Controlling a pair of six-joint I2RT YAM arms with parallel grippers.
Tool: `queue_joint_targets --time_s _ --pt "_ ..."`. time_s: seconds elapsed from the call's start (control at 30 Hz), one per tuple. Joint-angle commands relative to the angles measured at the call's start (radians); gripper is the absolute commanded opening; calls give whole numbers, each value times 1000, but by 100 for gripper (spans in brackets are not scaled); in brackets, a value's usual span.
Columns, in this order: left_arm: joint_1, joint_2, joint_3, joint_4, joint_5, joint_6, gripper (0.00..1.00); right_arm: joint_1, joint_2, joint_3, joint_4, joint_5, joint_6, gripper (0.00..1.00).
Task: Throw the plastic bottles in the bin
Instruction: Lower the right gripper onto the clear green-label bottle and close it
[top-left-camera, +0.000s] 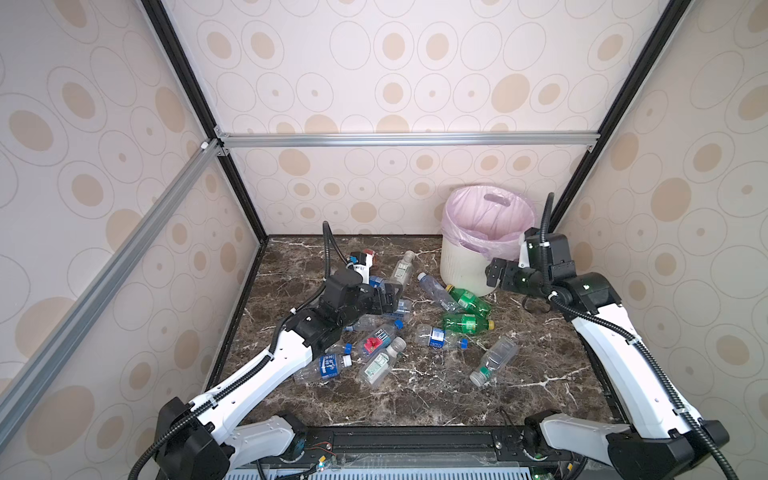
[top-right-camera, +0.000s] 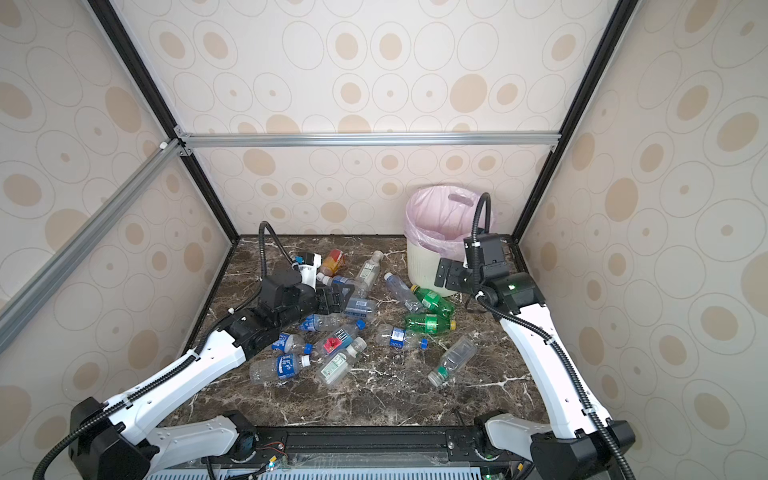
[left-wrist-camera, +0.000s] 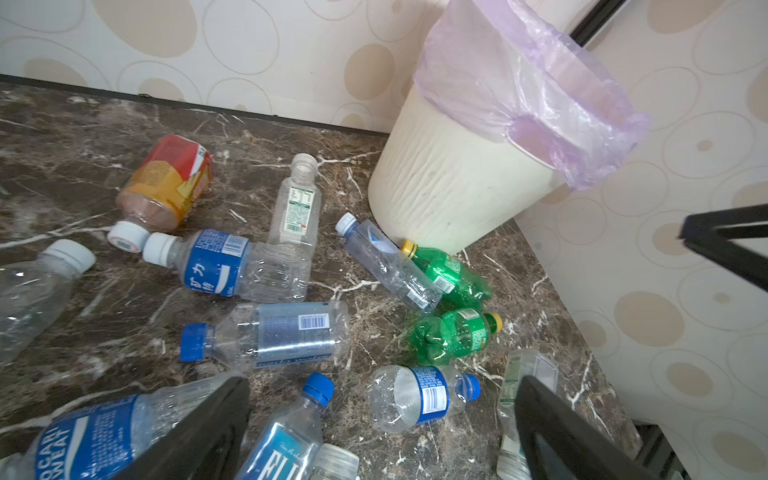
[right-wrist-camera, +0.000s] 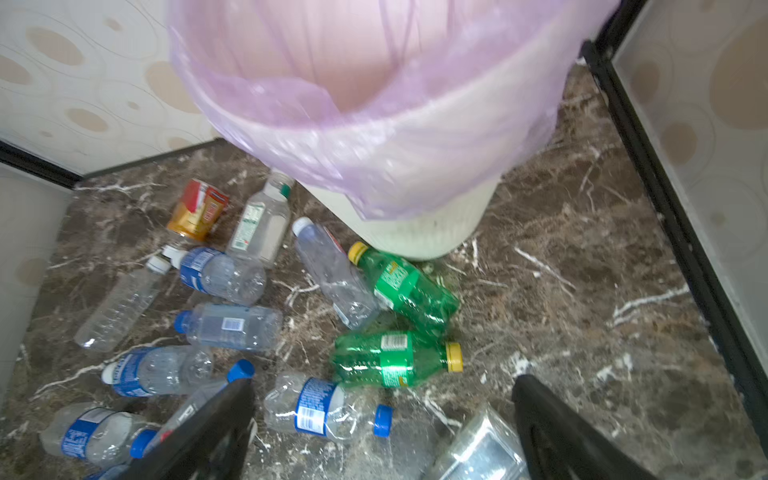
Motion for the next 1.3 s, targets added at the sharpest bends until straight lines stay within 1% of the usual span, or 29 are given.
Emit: queue_joint_targets --time_s 0.0,0.07,0.17,0.23,0.33,0.4,0.5,0.63,0.7,0.8,0.87,0.93,1.0,1.1,1.27 --pt "-17 13 -23 95 109 9 99 0 -31 -124 -43 40 102 100" --pt "-36 51 -30 111 113 5 99 1 -55 -201 -59 25 143 100" --pt "-74 99 -15 113 129 10 99 1 -103 -319 -74 39 197 100" --pt "-116 116 -8 117 97 34 99 1 -148 -399 -70 31 241 100" --pt "-157 123 -5 143 73 57 99 1 -215 -525 -8 -28 281 100" --pt "-162 124 -13 165 73 57 99 1 -234 -581 6 -48 300 100" --pt "-166 132 -25 202 79 57 99 1 -248 -638 11 -40 319 100" --pt "-170 180 52 186 97 106 99 3 -259 -687 56 -64 336 100" --pt "-170 194 54 214 84 103 99 1 -253 -732 109 -80 349 100" --pt "-172 189 -9 302 131 82 99 2 -219 -776 179 -101 360 100" --pt "-174 179 -64 338 124 69 99 1 -188 -785 207 -94 357 100" --pt "-179 178 -56 304 130 97 99 2 -163 -788 230 -80 355 100" --pt "-199 178 -44 273 92 134 99 1 -138 -788 258 -76 351 100" --pt "-206 195 -35 267 99 133 99 1 -101 -782 286 -64 347 100" --pt "-218 228 -28 251 105 135 99 -1 -31 -785 332 -55 331 95"
